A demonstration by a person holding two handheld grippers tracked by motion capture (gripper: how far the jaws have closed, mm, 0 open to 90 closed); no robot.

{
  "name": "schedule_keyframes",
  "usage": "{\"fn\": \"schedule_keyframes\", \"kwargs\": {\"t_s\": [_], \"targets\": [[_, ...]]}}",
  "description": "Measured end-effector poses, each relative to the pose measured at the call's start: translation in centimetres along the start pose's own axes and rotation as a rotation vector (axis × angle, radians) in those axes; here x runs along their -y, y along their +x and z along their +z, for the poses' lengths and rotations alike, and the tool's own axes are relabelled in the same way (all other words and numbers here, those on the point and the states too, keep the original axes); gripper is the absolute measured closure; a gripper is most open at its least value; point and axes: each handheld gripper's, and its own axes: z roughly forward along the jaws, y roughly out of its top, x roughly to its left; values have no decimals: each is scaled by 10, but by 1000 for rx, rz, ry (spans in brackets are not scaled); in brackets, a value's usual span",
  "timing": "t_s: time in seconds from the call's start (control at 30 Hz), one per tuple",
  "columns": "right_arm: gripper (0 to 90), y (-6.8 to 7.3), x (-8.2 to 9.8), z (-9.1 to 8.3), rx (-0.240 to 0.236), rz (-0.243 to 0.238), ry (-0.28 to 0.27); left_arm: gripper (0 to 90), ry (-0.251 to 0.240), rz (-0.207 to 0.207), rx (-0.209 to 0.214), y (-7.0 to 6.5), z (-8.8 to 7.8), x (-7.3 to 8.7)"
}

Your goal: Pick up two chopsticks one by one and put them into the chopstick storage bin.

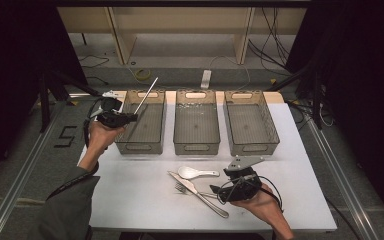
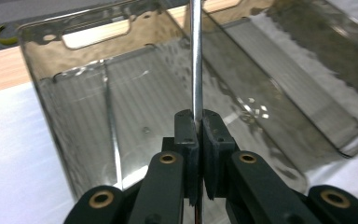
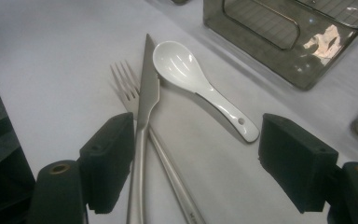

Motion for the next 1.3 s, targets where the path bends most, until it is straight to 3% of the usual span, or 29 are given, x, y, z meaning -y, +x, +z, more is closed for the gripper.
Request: {"fn": "schedule_keyframes", "kwargs": {"t_s": [0.33, 0.5, 0.83, 1.13, 1.17, 1.27, 1.3], "targets": [[261, 0, 0, -2, -6, 4, -30, 856, 50, -30, -44, 13, 19, -2], [254, -1, 0, -3, -8, 8, -42, 856, 76, -20, -68, 15, 27, -4], [254, -1, 0, -4, -11, 4, -40, 853, 120, -59, -99, 20, 41, -6], [257, 0, 0, -5, -8, -1, -37, 840, 149, -58, -124, 20, 51, -2], [257, -1, 0, -5, -8, 1, -40, 745, 149, -64, -124, 20, 51, -2], [257, -1, 0, -6, -6, 1, -38, 697, 139, -77, -114, 20, 46, -2], [257, -2, 0, -6, -6, 3, -38, 626, 130, -83, -108, 20, 44, -2]]}}
